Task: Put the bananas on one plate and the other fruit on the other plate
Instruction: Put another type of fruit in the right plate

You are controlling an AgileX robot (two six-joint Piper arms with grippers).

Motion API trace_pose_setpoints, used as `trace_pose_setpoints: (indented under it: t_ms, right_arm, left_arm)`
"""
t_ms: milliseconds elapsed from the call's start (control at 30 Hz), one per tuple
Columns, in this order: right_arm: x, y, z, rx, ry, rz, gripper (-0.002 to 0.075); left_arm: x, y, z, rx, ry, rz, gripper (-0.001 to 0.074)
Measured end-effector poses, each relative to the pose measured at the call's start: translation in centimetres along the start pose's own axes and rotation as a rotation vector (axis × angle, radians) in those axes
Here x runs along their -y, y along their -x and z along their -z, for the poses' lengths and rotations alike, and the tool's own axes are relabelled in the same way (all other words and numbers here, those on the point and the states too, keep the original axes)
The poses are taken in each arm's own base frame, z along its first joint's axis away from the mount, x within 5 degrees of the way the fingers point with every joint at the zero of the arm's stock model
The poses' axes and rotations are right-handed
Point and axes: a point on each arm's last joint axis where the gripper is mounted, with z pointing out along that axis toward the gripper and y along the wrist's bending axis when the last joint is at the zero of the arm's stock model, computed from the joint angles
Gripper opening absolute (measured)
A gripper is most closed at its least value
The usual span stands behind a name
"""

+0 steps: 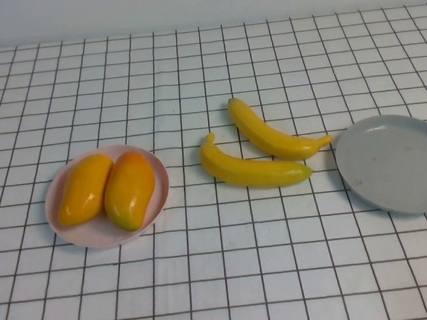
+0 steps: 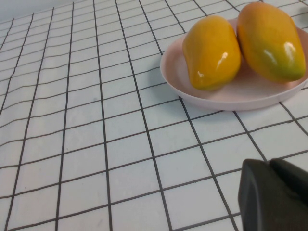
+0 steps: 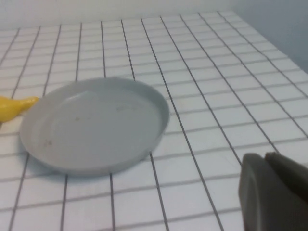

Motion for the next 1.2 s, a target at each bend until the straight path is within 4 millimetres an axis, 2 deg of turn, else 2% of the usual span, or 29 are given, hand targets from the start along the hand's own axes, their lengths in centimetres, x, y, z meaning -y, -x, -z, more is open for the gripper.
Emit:
trace_pose_setpoints:
  t_ms: [100,300,400,700,900,1067,1200]
  right_arm:
    - [-0.3,0.9,0.0,0.098,0.031,-0.03,-0.0016]
    - [-0.6,3.4,0.7,0.369,0.111,-0.205,-0.0016]
    - [-0.6,3.9,0.9,0.432,0.12,-0.22,-0.0016]
    - [-0.6,4.1,1.0,0.453,0.13,-0.263,-0.0016]
    - [-0.5,4.1,1.0,0.425,0.217,-0.697,-0.0016]
    - [-0.4,4.1,1.0,0.414,0.241,-0.847,-0.0016]
    - [-0.3,4.1,1.0,0.412,0.245,-0.897,-0.0017]
  left_arm:
    - [0.0,0.0,0.0,0.0,0.0,0.0,-0.0003]
    - [0.0,0.0,0.0,0.0,0.0,0.0,-0.0003]
    - [0.0,0.0,0.0,0.0,0.0,0.0,-0.0003]
    - [0.0,0.0,0.0,-0.002,0.0,-0.002,-0.0003]
    - [0.0,0.0,0.0,-0.002,0.0,-0.002,-0.0003]
    - [0.0,0.0,0.0,-0.002,0.0,-0.002,-0.0003]
    - [0.0,0.0,0.0,-0.002,0.0,-0.002,-0.0003]
